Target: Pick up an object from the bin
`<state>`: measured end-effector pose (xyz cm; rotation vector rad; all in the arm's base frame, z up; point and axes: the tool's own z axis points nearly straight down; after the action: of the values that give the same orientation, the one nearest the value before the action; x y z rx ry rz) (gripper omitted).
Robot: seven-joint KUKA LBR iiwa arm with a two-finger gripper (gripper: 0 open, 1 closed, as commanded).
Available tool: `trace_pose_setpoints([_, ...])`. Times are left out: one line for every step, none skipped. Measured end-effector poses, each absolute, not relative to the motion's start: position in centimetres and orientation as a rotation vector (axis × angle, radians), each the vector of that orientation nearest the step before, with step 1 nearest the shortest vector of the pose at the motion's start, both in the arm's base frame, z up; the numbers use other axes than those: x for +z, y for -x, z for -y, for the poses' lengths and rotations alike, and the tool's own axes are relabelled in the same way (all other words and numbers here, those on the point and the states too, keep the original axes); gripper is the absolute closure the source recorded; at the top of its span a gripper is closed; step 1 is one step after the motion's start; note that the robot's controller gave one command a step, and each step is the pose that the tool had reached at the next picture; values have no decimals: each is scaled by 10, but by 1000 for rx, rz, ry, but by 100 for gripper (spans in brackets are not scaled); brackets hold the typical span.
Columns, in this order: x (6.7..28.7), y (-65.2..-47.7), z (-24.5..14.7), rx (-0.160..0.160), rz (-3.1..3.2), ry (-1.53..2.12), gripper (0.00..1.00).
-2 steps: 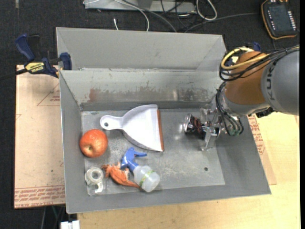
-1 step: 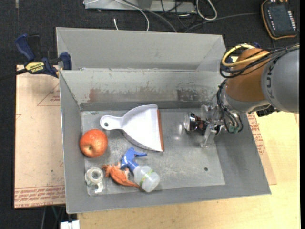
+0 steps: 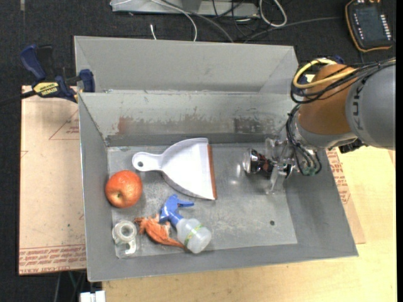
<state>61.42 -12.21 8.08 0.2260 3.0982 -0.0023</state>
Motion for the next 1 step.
trace_pose_setpoints([80,-628,113,-1,-3051,-427,100])
